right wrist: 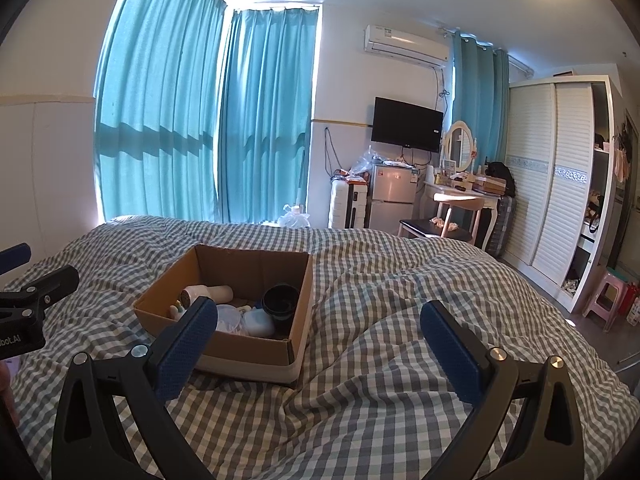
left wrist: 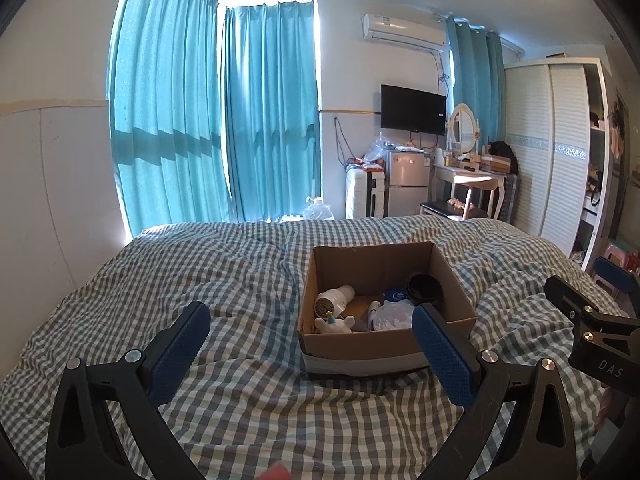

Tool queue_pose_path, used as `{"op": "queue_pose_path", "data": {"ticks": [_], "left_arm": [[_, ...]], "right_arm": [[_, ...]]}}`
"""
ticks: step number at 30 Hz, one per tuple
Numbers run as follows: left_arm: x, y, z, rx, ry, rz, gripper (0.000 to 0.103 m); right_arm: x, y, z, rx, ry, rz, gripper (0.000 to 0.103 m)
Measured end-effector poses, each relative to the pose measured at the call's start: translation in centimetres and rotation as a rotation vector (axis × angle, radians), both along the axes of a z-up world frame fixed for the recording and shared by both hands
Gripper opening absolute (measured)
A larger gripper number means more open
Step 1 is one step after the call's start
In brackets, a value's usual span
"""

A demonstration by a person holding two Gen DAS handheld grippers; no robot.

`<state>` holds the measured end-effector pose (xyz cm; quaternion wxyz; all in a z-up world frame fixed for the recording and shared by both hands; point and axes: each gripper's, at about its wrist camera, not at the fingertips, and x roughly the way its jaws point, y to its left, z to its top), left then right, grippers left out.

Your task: Organize objects

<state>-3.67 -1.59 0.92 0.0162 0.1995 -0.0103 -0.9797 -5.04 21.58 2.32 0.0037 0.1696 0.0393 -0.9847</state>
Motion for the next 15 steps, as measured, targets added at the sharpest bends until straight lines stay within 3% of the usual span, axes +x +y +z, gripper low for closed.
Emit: {"op": "queue_pose_path", "data": {"ticks": [15], "left_arm": [[0.06,-0.09,-0.54,-0.009,-0.005,-0.002,0.103]], "right_arm": [[-0.35,-0.18,-0.92,0.004,-0.029,-0.001,0.102]]}}
